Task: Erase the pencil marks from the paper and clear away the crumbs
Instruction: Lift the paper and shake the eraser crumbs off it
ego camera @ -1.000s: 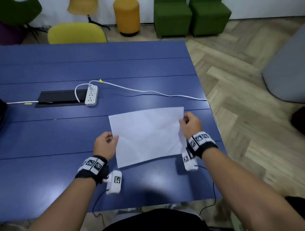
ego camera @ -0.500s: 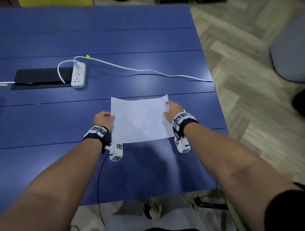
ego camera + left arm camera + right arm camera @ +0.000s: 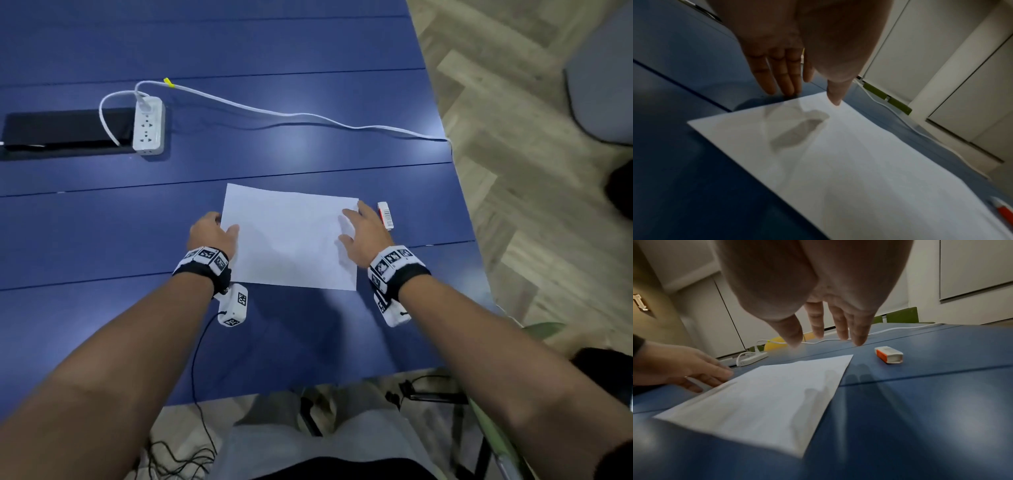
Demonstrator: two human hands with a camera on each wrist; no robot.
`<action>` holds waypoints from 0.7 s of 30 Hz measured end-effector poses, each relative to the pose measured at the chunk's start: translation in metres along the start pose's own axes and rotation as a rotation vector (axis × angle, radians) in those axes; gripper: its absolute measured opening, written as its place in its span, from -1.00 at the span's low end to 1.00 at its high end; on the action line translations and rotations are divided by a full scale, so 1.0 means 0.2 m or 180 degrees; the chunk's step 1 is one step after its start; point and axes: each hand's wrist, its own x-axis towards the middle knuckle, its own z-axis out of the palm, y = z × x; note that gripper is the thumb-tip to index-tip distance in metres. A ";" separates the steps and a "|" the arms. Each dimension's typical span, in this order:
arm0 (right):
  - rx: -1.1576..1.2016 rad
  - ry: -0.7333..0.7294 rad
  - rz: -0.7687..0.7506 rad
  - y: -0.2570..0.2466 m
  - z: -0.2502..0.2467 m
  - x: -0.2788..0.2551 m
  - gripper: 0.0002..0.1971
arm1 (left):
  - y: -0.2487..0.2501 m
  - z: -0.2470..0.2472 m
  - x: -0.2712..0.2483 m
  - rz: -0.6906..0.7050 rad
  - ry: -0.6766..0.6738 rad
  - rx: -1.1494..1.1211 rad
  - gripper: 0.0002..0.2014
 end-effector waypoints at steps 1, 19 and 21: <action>0.0107 0.0140 -0.0054 0.01 0.01 -0.07 -0.44 | -0.01 0.00 -0.01 0.0024 -0.0031 0.0043 -0.67; -0.0589 -0.0099 0.0456 0.35 0.33 -0.83 -0.31 | -0.29 0.18 -0.50 0.0632 -0.0403 0.1569 -0.25; -0.0634 -0.0080 0.0425 0.35 0.36 -0.85 -0.31 | -0.27 0.19 -0.49 0.0641 -0.0408 0.1579 -0.26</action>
